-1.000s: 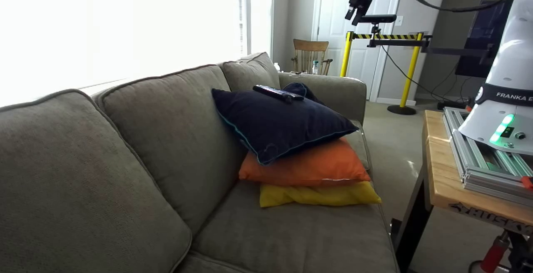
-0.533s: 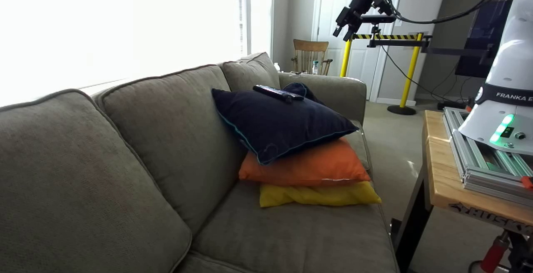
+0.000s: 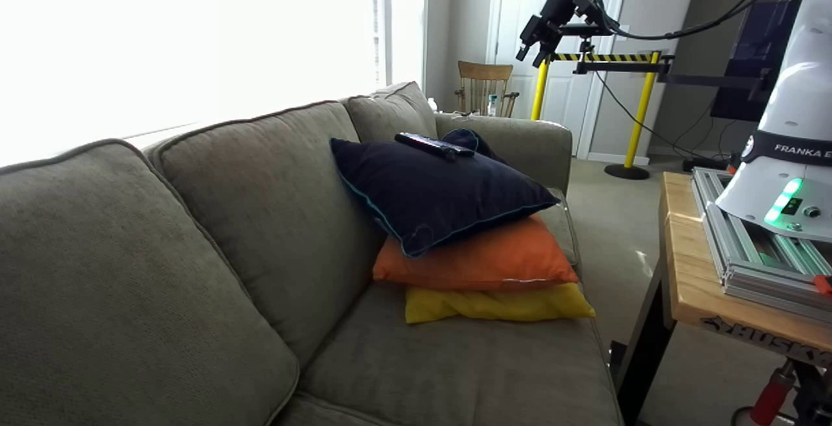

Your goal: Move the blue cylindrical pillow forward

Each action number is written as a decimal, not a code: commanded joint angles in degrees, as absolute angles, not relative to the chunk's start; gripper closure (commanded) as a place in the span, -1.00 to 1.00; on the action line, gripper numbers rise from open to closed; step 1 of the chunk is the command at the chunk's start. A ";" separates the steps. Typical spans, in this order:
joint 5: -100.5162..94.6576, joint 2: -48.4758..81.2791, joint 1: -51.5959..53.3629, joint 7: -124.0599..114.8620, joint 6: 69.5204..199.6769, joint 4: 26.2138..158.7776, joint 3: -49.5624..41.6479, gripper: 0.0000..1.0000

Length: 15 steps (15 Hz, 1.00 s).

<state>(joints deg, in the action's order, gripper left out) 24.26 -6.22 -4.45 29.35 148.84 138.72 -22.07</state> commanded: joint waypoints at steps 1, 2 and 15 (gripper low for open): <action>24.61 -0.21 -5.95 33.13 150.69 135.84 -19.73 -1.00; 26.40 1.71 -3.76 36.26 151.77 134.91 -21.31 -1.00; 44.07 25.85 -11.36 67.87 151.56 113.30 -11.37 -1.00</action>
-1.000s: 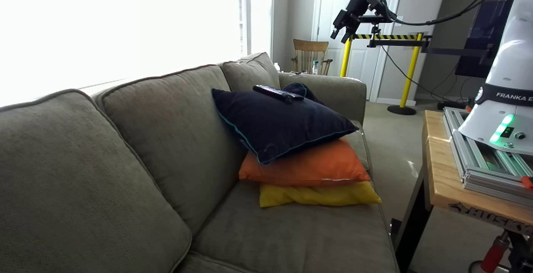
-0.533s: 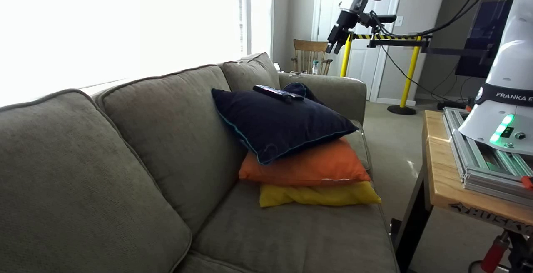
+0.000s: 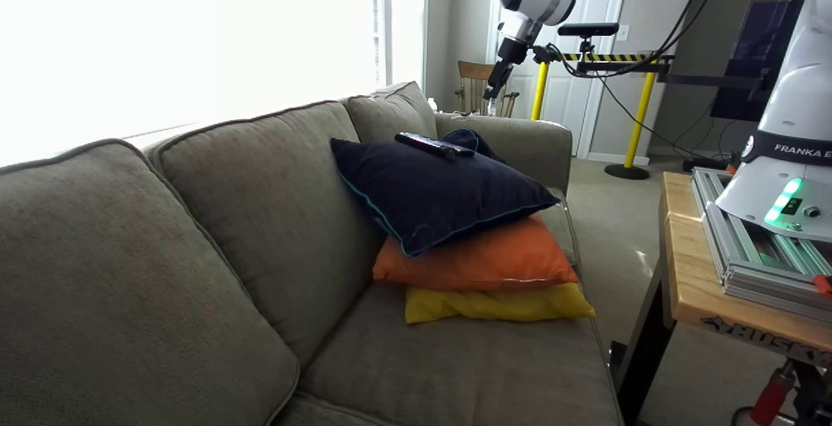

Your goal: Move the blue cylindrical pillow forward

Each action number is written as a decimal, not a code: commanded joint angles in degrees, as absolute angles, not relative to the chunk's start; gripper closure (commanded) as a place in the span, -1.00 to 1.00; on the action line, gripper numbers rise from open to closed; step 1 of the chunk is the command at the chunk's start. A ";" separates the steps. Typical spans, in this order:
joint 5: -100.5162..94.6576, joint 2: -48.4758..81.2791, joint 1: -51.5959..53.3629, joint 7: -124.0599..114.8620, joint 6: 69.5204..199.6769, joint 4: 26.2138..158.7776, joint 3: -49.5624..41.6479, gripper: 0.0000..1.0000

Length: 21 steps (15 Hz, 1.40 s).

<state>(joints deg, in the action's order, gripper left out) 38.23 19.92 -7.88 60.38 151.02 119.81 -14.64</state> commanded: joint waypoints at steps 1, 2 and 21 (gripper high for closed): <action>44.76 27.53 -11.79 68.78 152.45 111.97 -10.96 -1.00; 42.21 28.56 -15.90 67.37 153.99 111.03 -6.76 -1.00; 23.70 43.28 -24.80 40.58 162.89 101.78 3.23 -1.00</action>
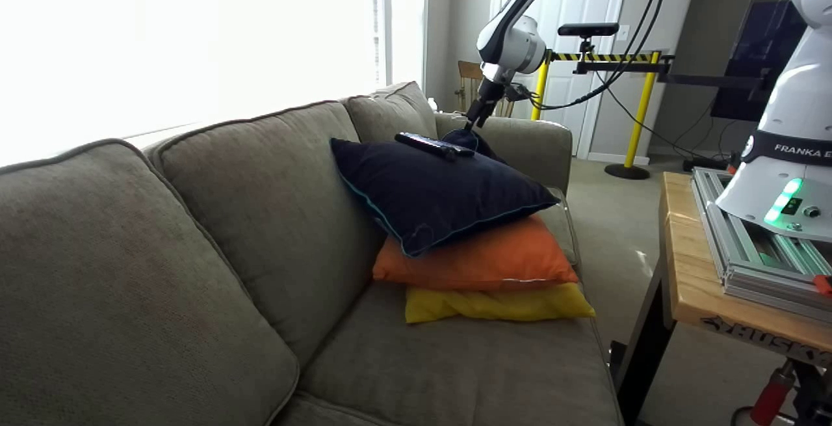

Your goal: Move the blue cylindrical pillow forward

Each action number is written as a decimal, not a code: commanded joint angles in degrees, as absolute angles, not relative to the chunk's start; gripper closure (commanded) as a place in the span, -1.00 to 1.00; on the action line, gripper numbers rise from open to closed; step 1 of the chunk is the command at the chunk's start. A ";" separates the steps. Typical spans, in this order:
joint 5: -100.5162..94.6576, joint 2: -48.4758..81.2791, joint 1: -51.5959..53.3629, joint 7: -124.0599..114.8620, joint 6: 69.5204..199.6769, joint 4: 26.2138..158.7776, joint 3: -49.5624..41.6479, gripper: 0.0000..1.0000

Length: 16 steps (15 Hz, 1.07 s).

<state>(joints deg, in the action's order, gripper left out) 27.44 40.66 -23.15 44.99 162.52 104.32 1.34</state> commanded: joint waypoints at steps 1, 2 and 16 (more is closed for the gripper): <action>22.33 43.75 -24.39 39.21 162.56 101.67 2.74 -1.00; 20.30 44.13 -23.21 37.14 162.10 101.77 1.21 -1.00; 11.49 34.97 -29.13 27.88 160.01 104.15 4.42 1.00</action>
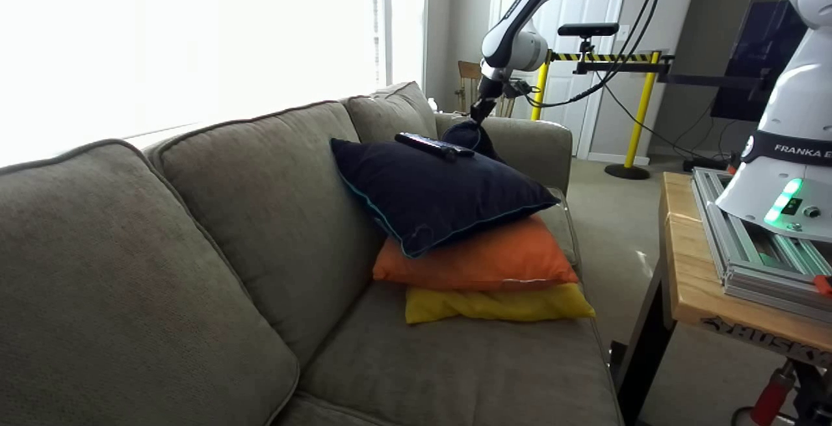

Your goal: Move the blue cylindrical pillow forward

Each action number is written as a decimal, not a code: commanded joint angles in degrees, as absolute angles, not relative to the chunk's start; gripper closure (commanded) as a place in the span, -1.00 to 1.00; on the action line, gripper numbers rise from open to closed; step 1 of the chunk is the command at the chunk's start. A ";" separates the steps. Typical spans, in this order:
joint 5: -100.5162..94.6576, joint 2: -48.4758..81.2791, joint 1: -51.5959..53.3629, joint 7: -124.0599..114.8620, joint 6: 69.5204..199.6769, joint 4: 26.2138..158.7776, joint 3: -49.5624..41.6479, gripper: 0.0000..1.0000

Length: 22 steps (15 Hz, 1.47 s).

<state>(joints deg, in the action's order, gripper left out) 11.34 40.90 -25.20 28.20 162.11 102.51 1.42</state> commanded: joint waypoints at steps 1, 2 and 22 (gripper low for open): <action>11.77 33.28 -29.85 28.21 159.53 104.09 4.96 1.00; 12.39 31.60 -30.95 28.99 158.79 104.08 5.88 1.00; 15.02 30.87 -31.34 37.99 165.96 86.68 4.79 0.98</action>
<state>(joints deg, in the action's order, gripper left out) 14.29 25.08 -30.07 32.69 159.98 91.26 2.61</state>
